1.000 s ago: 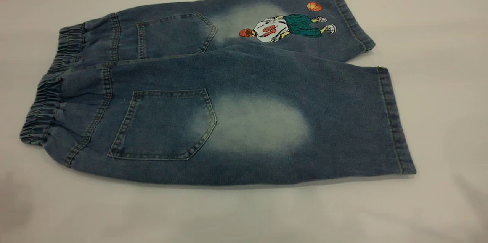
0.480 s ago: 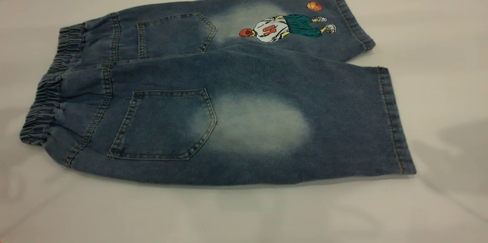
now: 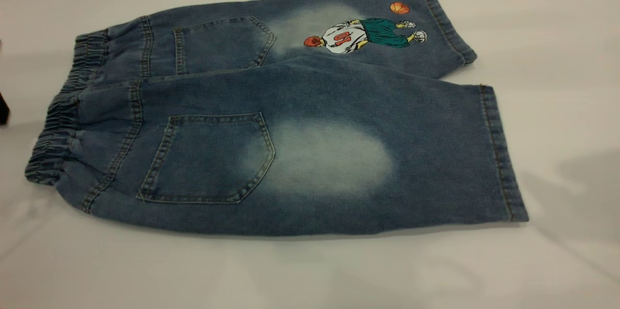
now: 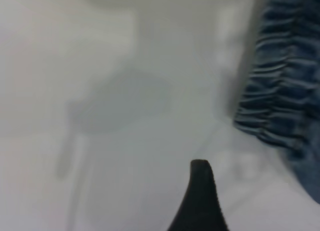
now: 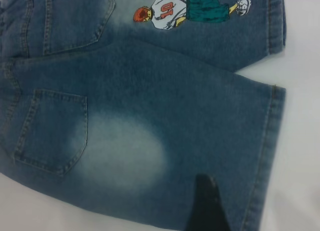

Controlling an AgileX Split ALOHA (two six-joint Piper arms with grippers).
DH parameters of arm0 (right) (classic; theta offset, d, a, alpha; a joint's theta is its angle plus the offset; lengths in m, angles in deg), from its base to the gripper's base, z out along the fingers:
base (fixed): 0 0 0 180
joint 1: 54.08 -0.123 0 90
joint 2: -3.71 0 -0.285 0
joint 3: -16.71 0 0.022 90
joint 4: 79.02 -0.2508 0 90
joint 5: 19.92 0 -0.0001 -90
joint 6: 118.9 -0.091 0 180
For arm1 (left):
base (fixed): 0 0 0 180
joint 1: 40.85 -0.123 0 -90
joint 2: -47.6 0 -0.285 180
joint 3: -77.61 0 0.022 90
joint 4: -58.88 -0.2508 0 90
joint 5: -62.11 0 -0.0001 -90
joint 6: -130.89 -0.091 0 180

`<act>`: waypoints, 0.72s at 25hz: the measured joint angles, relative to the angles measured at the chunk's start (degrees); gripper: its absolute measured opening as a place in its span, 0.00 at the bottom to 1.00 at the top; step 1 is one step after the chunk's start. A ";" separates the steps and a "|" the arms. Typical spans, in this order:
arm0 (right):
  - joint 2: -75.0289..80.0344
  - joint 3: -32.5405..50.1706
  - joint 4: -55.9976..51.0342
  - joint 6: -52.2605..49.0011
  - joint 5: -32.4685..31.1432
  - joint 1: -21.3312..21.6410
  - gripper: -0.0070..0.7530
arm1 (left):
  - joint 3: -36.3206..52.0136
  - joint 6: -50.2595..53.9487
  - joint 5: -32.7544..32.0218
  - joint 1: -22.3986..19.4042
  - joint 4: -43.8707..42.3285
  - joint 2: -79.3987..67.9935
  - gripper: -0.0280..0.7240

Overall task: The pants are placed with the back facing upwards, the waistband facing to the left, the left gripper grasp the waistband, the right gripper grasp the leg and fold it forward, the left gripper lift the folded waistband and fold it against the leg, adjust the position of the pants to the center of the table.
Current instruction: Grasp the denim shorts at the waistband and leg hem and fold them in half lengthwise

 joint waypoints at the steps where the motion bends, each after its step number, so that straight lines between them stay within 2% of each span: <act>1: 0.00 0.00 0.00 0.19 0.00 0.00 0.58 | 0.00 0.00 1.03 0.00 0.06 -1.28 0.73; 7: 0.00 0.00 0.05 0.52 0.00 0.00 0.58 | 0.00 -4.83 4.86 0.06 6.03 -8.44 0.73; 13: -0.05 0.00 0.05 0.58 -0.05 0.00 0.58 | -0.05 -10.25 7.98 0.06 13.11 -9.06 0.73; 18: -0.05 0.00 0.05 0.70 0.00 0.00 0.58 | -0.05 -13.60 7.57 0.06 16.97 -10.65 0.73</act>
